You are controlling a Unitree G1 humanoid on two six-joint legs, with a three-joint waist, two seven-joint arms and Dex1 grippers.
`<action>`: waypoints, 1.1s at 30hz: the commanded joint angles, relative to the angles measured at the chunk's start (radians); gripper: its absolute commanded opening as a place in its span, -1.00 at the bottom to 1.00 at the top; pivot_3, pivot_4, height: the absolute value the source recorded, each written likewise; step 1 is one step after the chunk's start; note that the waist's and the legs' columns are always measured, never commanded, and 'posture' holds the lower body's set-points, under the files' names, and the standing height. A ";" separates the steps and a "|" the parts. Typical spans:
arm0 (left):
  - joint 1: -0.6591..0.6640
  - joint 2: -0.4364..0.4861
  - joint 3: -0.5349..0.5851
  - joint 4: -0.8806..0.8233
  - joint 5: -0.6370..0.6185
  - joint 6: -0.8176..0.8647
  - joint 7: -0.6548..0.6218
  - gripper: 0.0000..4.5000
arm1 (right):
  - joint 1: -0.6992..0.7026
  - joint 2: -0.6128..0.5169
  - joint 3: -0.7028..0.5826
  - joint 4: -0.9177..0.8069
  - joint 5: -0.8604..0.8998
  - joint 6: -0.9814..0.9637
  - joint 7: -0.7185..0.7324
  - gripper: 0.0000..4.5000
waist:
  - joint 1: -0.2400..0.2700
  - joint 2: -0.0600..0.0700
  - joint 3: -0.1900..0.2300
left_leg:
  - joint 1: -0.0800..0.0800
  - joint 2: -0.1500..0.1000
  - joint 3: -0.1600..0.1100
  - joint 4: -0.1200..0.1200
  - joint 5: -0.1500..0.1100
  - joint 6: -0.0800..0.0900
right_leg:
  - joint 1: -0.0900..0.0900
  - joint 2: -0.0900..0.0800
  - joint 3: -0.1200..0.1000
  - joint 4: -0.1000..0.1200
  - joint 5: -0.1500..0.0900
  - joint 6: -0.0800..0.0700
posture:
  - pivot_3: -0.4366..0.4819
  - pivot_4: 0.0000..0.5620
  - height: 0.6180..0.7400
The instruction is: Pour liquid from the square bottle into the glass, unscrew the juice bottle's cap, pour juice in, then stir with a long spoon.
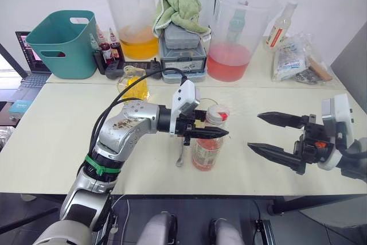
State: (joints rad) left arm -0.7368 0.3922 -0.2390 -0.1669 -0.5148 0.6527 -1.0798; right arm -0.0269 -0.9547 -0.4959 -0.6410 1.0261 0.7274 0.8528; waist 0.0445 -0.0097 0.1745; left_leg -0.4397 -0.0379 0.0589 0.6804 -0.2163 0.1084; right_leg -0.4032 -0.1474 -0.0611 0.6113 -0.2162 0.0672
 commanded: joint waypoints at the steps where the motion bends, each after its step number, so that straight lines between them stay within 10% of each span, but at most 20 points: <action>1: -0.013 0.008 0.007 -0.044 -0.013 -0.016 -0.014 -0.37 | -0.058 -0.021 0.001 -0.028 0.046 -0.001 -0.012 1.00 | -0.002 0.000 0.000 | 0.000 0.000 0.000 0.000 0.000 0.000 | 0.000 0.000 0.000 0.000 0.000 0.000 | -0.05 -0.47 1.00; 23: -0.008 0.035 0.002 -0.041 0.021 -0.064 -0.020 -0.37 | -0.448 0.108 0.367 0.002 0.036 0.099 -0.292 1.00 | -0.005 0.000 0.000 | -0.001 0.000 0.000 0.000 0.003 -0.004 | -0.001 0.000 0.000 0.000 0.000 0.000 | -0.05 -0.47 1.00; 33: 0.010 0.046 0.006 -0.056 0.023 -0.061 -0.010 -0.37 | -0.470 0.121 0.399 0.012 0.026 0.095 -0.227 -0.24 | -0.006 0.000 0.000 | -0.001 0.000 0.000 0.000 0.002 -0.003 | -0.001 0.000 -0.001 0.001 0.000 0.000 | -0.05 -0.47 1.00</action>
State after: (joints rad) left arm -0.7284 0.4291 -0.2484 -0.1888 -0.4951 0.6093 -1.0962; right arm -0.4751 -0.8301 -0.0900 -0.6154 1.0516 0.8323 0.5980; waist 0.0383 -0.0097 0.1744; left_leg -0.4409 -0.0384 0.0592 0.6807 -0.2148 0.1062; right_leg -0.4043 -0.1471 -0.0616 0.6125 -0.2161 0.0672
